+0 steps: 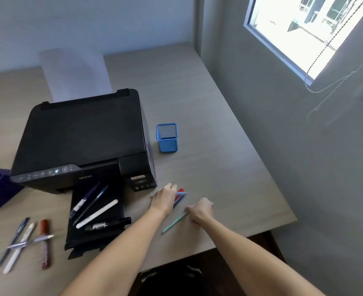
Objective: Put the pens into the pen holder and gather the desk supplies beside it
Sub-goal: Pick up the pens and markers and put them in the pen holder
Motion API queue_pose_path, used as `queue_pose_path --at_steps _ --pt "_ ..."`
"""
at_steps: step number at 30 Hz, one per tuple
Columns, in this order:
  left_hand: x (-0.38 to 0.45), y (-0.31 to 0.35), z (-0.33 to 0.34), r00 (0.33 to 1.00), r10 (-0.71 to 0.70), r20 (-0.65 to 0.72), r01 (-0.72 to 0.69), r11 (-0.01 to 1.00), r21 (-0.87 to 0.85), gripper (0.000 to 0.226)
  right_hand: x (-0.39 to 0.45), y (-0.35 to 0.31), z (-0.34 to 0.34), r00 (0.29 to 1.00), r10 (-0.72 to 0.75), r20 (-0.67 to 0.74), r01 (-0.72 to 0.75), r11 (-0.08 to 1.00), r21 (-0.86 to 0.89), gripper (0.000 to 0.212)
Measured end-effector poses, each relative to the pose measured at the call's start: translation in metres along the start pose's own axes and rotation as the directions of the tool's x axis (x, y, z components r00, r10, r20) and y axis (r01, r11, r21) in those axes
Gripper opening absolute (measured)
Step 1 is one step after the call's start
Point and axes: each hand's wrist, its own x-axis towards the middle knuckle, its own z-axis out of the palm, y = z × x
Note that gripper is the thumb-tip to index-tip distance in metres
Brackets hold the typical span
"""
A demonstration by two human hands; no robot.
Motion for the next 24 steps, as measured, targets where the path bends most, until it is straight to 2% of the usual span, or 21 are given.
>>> queue_pose_path --at_steps 2,4,7,9,11,15,18,21,24 --pt "0.004 0.007 -0.009 0.995 -0.01 -0.1 -0.004 0.991 -0.134 0.011 0.004 -0.001 -0.002 1.0 0.011 -0.006 -0.011 1.0 -0.025 0.024" --pt "0.009 0.016 -0.031 0.97 -0.014 -0.241 -0.051 0.964 -0.26 0.011 0.01 -0.002 -0.011 1.0 0.007 -0.007 -0.007 1.0 -0.016 0.019" --pt "0.024 0.023 -0.08 0.887 -0.044 -0.459 -0.143 0.92 -0.364 0.011 0.024 -0.003 -0.034 0.999 -0.01 -0.051 0.011 1.0 0.011 0.018" --pt "0.039 0.02 -0.118 0.835 -0.133 -0.534 -0.144 0.884 -0.445 0.011 0.037 -0.007 -0.053 0.996 -0.018 -0.091 0.034 0.984 0.177 0.019" --pt "0.055 0.014 -0.145 0.809 -0.195 -0.555 -0.14 0.853 -0.503 0.012 0.046 -0.018 -0.074 0.995 -0.053 -0.084 0.084 0.903 0.422 0.023" --pt "0.087 0.002 -0.169 0.797 -0.294 -0.528 -0.067 0.826 -0.56 0.015 0.05 -0.071 -0.118 0.962 -0.205 -0.18 0.273 0.733 0.623 0.023" --pt "0.111 -0.005 -0.167 0.829 -0.328 -0.453 0.0 0.81 -0.586 0.013 0.054 -0.115 -0.131 0.92 -0.285 -0.268 0.39 0.628 0.673 0.017" --pt "0.135 -0.012 -0.158 0.87 -0.358 -0.339 0.118 0.82 -0.561 0.004 0.061 -0.151 -0.127 0.888 -0.329 -0.321 0.459 0.587 0.667 0.012" --pt "0.152 -0.018 -0.147 0.893 -0.382 -0.239 0.221 0.834 -0.506 0.008 0.07 -0.177 -0.111 0.848 -0.385 -0.365 0.53 0.638 0.558 0.013"
